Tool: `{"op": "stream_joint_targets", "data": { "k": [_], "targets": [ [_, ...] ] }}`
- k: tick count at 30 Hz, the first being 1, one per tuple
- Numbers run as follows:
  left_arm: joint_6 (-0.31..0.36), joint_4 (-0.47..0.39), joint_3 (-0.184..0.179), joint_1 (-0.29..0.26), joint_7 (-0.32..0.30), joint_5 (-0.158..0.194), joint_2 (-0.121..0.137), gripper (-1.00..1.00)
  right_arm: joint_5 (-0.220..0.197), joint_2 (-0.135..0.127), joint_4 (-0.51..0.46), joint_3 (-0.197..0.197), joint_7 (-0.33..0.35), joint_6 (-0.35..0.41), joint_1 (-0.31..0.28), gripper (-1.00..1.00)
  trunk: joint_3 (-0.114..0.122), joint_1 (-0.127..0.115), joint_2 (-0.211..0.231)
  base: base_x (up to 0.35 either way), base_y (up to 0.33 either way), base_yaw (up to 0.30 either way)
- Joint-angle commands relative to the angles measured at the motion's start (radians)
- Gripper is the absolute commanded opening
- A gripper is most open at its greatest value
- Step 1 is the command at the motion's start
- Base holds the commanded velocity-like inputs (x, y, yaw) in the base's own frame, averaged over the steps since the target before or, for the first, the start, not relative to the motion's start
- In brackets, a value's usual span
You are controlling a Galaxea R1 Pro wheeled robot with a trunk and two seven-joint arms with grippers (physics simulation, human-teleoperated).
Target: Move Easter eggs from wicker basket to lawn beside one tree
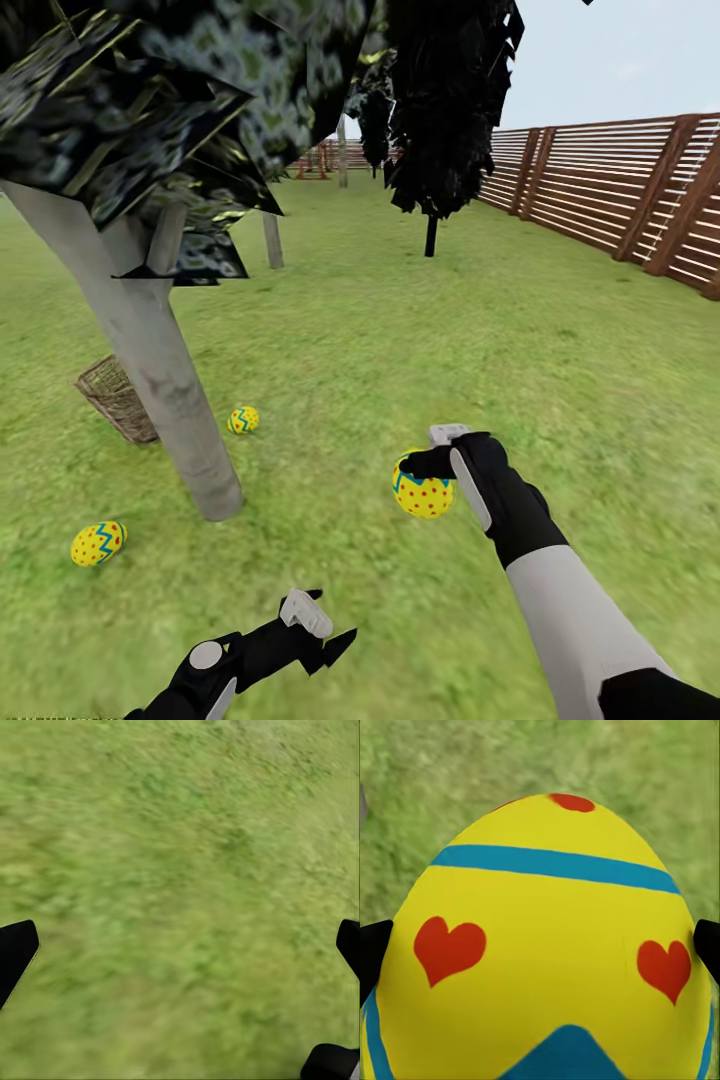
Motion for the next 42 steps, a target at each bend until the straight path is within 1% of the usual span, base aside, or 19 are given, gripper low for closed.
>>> {"op": "stream_joint_targets", "data": {
  "k": [1,10,13,15,17,27,34,35,37,38,42],
  "targets": [
    [0.010,-0.001,-0.002,-0.001,-0.001,0.011,0.001,1.00,-0.005,0.000,0.000,0.006,-0.003,0.004,0.000,-1.00,-0.001,0.000,0.000,0.182,-0.253,0.272],
    [0.010,-0.002,-0.003,-0.001,-0.005,0.010,0.002,1.00,-0.006,0.000,0.000,0.010,-0.001,0.004,0.000,-1.00,-0.005,0.000,0.000,0.165,-0.226,0.272],
    [0.010,-0.007,-0.001,-0.001,-0.009,0.011,0.004,1.00,-0.006,0.000,0.001,0.014,0.000,0.004,0.000,-1.00,-0.006,0.000,0.000,0.023,-0.025,0.272],
    [0.010,-0.012,-0.001,-0.001,-0.009,0.011,0.004,1.00,-0.007,0.000,0.002,0.030,0.001,0.004,0.000,-1.00,-0.007,0.000,0.000,0.002,-0.002,0.272],
    [0.011,-0.013,0.000,-0.001,-0.009,0.011,0.004,1.00,-0.007,0.000,0.003,0.034,0.002,0.003,0.000,-1.00,-0.007,0.000,0.000,0.000,0.000,0.272],
    [0.013,-0.024,0.002,-0.001,-0.007,0.012,0.004,1.00,-0.006,0.001,0.025,0.036,0.002,-0.001,0.000,-1.00,-0.011,0.000,0.000,0.003,-0.002,0.272],
    [0.016,-0.022,-0.001,-0.001,-0.006,0.011,0.003,1.00,-0.006,0.001,0.045,0.038,0.002,-0.002,0.000,-1.00,-0.014,0.000,0.000,0.176,-0.230,0.272],
    [0.017,-0.022,-0.001,-0.001,-0.006,0.011,0.002,1.00,-0.006,0.001,0.046,0.042,0.002,-0.002,0.000,-1.00,-0.014,0.000,0.000,0.189,-0.249,0.272],
    [0.017,-0.022,-0.001,-0.001,-0.006,0.011,0.002,1.00,-0.007,0.001,0.046,0.072,0.002,-0.002,0.000,-1.00,-0.015,0.000,0.000,0.189,-0.249,0.272],
    [0.018,-0.023,-0.001,-0.001,-0.006,0.011,0.002,1.00,-0.007,0.001,0.046,0.081,0.001,-0.002,0.000,-1.00,-0.015,0.000,0.000,0.189,-0.249,0.272],
    [0.018,-0.024,-0.001,-0.001,-0.006,0.011,0.002,1.00,-0.007,0.001,0.048,0.088,0.001,-0.002,0.000,-1.00,-0.017,0.000,0.000,0.115,-0.273,0.272]
  ]
}}
